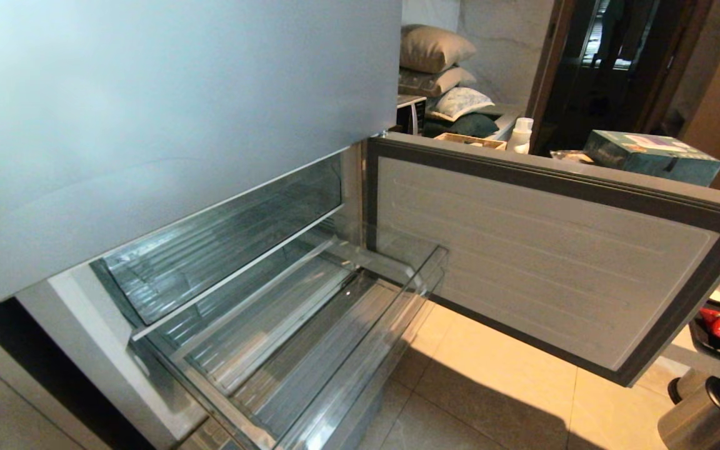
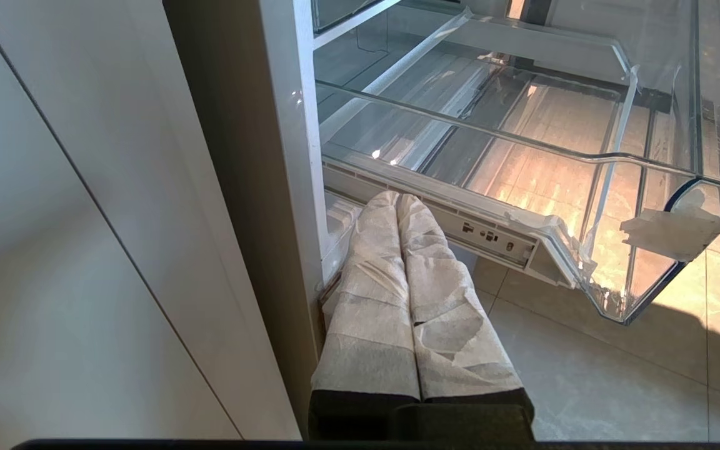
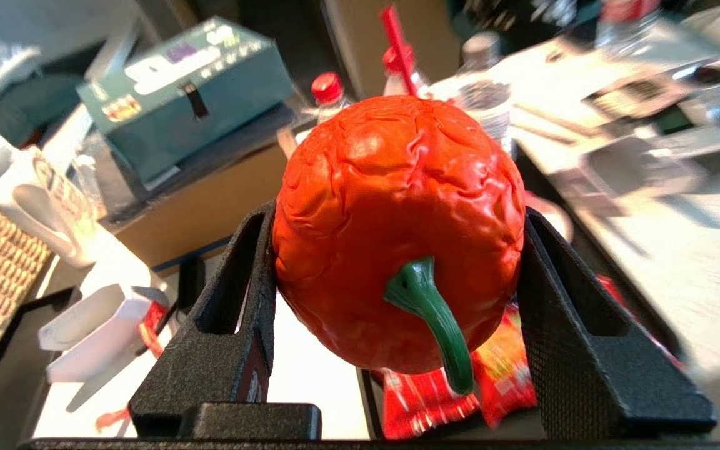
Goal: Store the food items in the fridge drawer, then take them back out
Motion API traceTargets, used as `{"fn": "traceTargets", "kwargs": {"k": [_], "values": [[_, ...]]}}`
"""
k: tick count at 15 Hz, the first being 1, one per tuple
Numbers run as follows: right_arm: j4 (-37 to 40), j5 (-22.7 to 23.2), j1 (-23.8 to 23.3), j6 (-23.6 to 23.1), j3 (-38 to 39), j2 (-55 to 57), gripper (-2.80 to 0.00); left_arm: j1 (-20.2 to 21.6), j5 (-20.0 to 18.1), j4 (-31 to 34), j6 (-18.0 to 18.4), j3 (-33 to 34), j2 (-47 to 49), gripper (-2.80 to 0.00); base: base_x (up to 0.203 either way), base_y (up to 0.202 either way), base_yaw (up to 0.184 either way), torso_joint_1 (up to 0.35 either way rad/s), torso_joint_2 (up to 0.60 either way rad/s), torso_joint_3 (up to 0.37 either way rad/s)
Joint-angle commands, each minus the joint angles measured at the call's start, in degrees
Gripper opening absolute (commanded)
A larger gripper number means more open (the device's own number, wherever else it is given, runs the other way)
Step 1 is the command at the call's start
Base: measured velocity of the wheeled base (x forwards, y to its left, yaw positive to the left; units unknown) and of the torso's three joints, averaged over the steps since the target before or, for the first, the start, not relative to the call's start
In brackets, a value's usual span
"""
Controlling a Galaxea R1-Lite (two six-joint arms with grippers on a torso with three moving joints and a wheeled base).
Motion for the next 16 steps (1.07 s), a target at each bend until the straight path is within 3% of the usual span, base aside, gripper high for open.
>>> {"fn": "traceTargets", "kwargs": {"k": [1,4,13,16], "values": [[-0.06,3.26,0.29,0.18,-6.47,11.92,-2.8,0.01,0.01,0.0,-0.01,0.0,0.0,-2.8,0.0,0.0,0.0,0.0,0.0,0.0],[-0.1,6.46,1.24,-0.27,-11.3,18.69,-2.8,0.01,0.01,0.0,0.04,0.0,0.0,-2.8,0.0,0.0,0.0,0.0,0.0,0.0],[-0.5,6.97,1.48,-3.26,-27.56,38.66,-2.8,0.01,0.01,0.0,-0.04,0.0,0.0,-2.8,0.0,0.0,0.0,0.0,0.0,0.0],[-0.5,11.23,1.52,-3.36,-32.91,42.69,-2.8,0.01,0.01,0.0,-0.04,0.0,0.07,-2.8,0.0,0.0,0.0,0.0,0.0,0.0]]}}
